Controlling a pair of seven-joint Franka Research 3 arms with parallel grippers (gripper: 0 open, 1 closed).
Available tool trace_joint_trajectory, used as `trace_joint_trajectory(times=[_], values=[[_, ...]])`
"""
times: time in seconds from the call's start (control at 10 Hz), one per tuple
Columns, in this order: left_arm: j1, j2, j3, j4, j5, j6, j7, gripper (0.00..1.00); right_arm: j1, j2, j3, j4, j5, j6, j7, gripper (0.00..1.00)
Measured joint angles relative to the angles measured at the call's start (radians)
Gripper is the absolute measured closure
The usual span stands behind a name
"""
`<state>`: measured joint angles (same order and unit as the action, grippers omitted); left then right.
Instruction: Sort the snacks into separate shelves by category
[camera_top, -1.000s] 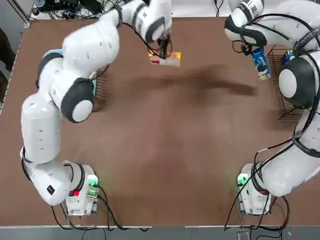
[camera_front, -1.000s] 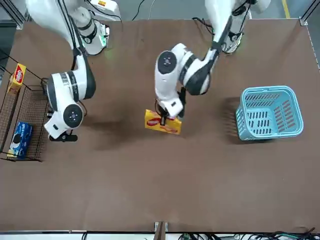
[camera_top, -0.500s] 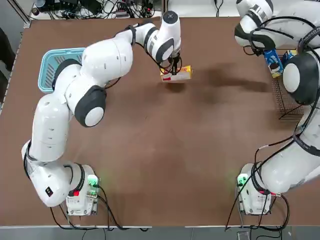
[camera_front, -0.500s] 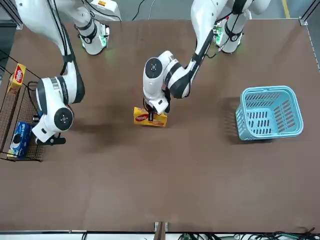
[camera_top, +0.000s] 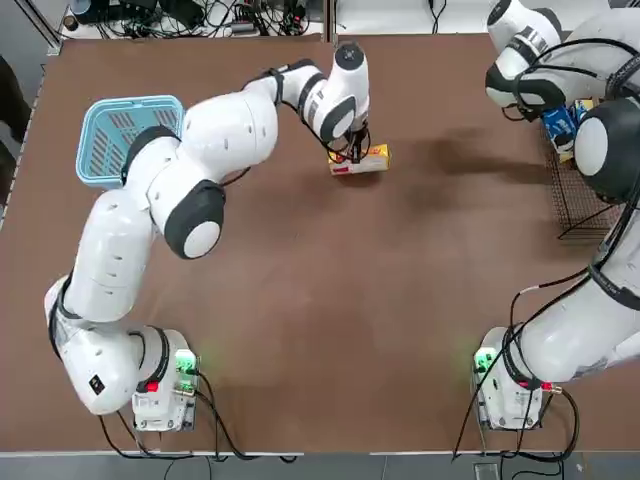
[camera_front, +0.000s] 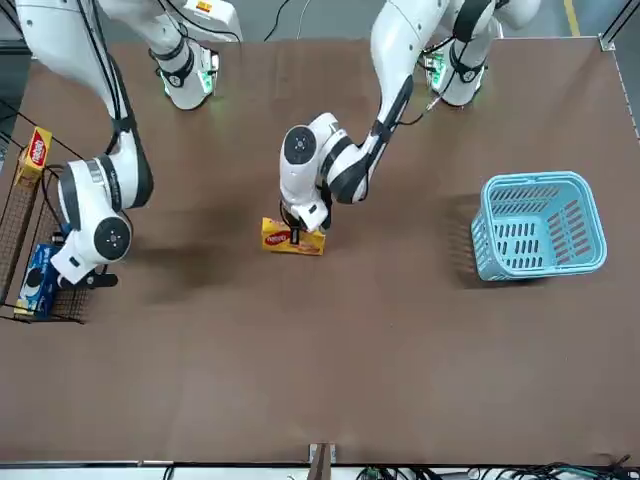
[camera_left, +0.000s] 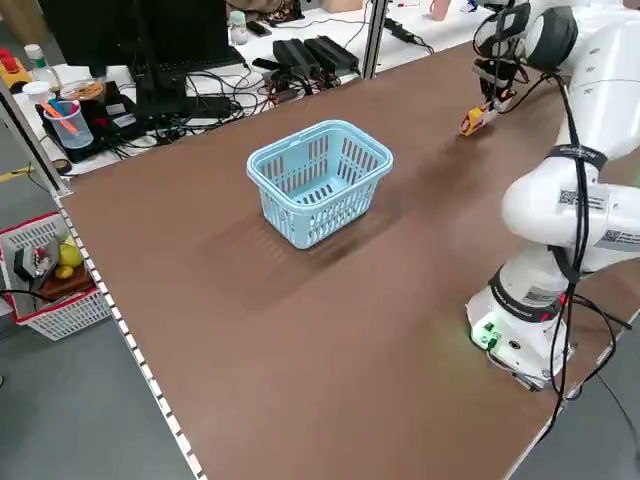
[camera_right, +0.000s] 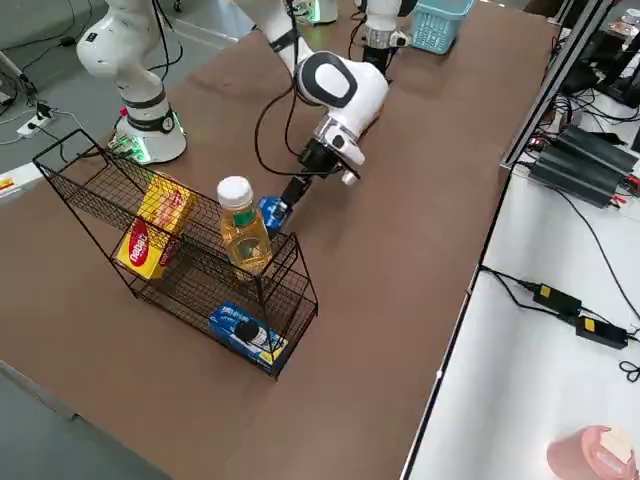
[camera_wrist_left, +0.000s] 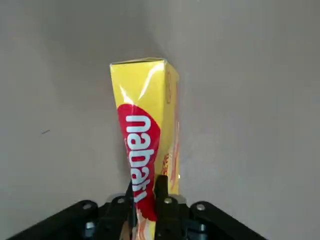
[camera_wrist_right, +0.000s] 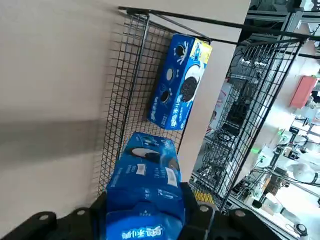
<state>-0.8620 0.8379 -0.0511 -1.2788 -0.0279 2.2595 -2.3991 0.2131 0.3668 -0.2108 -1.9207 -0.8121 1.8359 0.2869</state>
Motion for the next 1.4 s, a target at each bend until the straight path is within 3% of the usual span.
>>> trace_joint_trajectory(times=[0.7,1.1,1.3,1.4], values=[[-0.009,0.039,0.000,0.008,0.000,0.056,-0.001,0.81,-0.075,-0.053,0.000,-0.147,-0.060,0.113,0.000,0.44],[-0.009,0.046,0.001,0.009,0.000,0.059,-0.001,0.64,-0.095,-0.075,-0.034,-0.226,-0.126,0.196,0.000,0.44],[-0.009,0.046,0.003,0.017,0.000,0.060,-0.001,0.40,-0.098,-0.078,-0.042,-0.238,-0.131,0.198,0.001,0.44],[-0.009,0.044,0.007,0.027,0.000,0.061,-0.001,0.37,-0.099,-0.078,-0.044,-0.242,-0.132,0.198,0.002,0.44]])
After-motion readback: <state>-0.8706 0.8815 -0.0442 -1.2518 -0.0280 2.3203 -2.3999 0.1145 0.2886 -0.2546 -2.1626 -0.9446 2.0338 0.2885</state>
